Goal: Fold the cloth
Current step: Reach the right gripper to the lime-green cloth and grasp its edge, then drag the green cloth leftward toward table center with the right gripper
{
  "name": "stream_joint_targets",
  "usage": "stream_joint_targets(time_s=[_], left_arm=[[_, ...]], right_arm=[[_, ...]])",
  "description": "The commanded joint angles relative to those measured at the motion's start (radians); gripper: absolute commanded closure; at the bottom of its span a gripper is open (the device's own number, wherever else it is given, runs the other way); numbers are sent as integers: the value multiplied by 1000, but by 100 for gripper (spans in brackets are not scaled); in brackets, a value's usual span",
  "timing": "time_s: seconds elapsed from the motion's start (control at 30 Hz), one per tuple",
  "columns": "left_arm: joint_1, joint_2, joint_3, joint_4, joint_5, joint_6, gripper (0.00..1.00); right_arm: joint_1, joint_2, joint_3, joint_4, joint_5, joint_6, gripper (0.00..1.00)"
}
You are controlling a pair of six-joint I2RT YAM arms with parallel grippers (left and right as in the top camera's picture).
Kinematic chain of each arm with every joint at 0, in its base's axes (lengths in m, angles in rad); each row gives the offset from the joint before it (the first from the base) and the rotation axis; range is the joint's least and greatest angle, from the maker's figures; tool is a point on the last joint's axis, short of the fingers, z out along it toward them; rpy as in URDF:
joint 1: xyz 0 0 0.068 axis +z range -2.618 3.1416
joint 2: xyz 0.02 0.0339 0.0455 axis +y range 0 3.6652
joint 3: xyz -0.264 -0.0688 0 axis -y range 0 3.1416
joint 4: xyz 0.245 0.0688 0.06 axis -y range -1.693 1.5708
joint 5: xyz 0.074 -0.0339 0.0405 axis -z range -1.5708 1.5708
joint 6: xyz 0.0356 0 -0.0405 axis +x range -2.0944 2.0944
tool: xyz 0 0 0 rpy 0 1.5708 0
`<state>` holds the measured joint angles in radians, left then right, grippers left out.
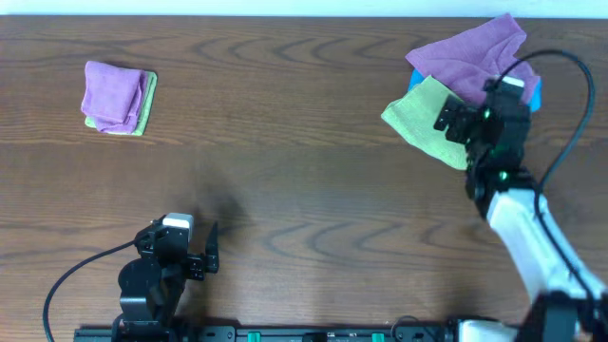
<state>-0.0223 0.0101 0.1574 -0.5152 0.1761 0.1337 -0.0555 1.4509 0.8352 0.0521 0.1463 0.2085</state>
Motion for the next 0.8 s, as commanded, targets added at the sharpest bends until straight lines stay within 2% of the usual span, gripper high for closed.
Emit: stream_joint_targets(time_s=[0.0,0.1,0.23,0.5,0.53,0.67,0.7,0.77], left_arm=[[4,-6,-15,1,-3,-3,5],[4,-6,-15,1,-3,-3,5],[4,-6,-15,1,-3,-3,5],[4,-6,-15,1,-3,-3,5],[4,-6,-15,1,-3,-3,5],[4,-6,-15,1,-3,-3,5],[4,-6,-15,1,-3,-3,5],[4,-6,-15,1,-3,-3,5]], right_arm=[[-45,68,105,-65,3,-2,1],[-56,143,163,-145,3,-7,1],[-53,229,178,-171,-1,-7,2],[-48,339,178,-221,-29,5,16],[-48,347,178,-220,-31,5,22],[-48,350,178,-221,-31,5,96],[-48,350,178,-222,-31,5,99],[-48,350,178,-222,-31,5,99]])
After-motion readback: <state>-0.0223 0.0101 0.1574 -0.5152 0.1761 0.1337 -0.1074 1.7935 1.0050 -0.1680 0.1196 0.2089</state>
